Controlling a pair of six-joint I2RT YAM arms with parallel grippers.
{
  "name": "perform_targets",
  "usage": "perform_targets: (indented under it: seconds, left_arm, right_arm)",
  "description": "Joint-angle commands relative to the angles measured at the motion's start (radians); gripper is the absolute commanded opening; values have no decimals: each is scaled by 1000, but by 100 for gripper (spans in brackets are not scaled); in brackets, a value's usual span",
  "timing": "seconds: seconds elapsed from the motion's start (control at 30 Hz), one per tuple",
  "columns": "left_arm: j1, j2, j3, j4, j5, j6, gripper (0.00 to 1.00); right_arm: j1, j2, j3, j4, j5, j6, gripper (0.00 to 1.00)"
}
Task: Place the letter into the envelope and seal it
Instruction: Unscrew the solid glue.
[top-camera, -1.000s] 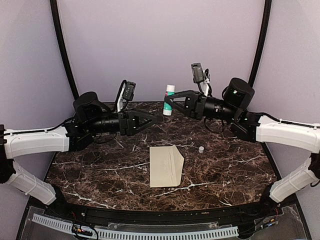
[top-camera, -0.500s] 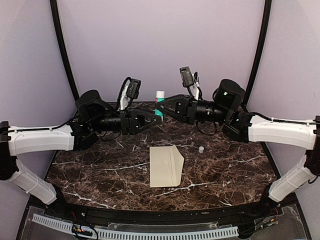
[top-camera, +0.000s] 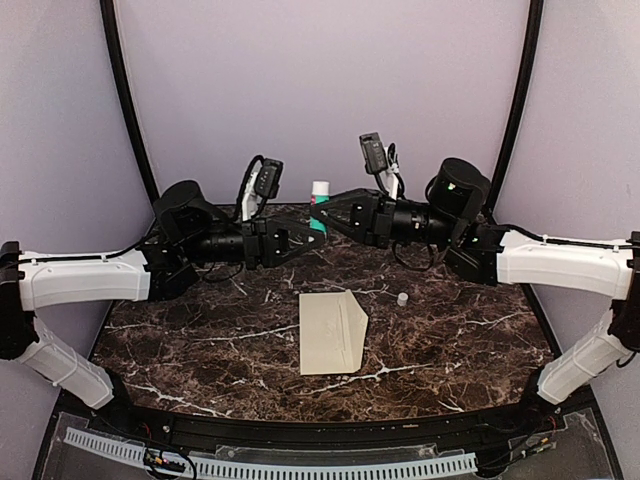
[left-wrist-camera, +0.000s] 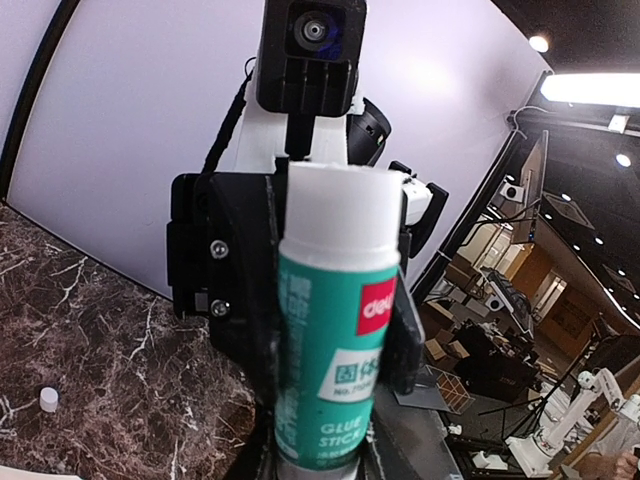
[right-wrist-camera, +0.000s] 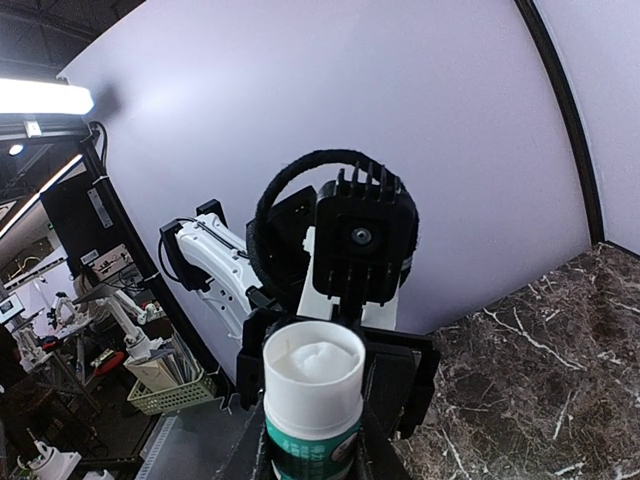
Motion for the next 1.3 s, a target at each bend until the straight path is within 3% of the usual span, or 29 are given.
perform_targets:
  seconds: [0.0, 0.27, 0.5, 0.83, 1.07, 1.27]
  left_arm:
    - [-2, -5, 13, 24, 12, -5, 21]
    - [-3, -20, 11, -57, -39, 46, 9]
    - [-3, -61, 31, -255, -262, 173, 2]
    - [-16, -89, 55, -493, -581, 267, 0]
    - [-19, -112, 44, -564, -781, 259, 0]
    - [-21, -112, 34, -571, -780, 258, 0]
  right_arm:
    - [6, -9, 28, 43, 5, -9, 0]
    - [8, -12, 25, -8, 76, -32, 0]
    - [60, 1, 76, -191, 284, -136, 0]
    - [171, 111, 196, -386, 621, -208, 0]
    - [233, 172, 259, -467, 833, -207, 0]
    - [236, 182, 277, -492, 847, -176, 0]
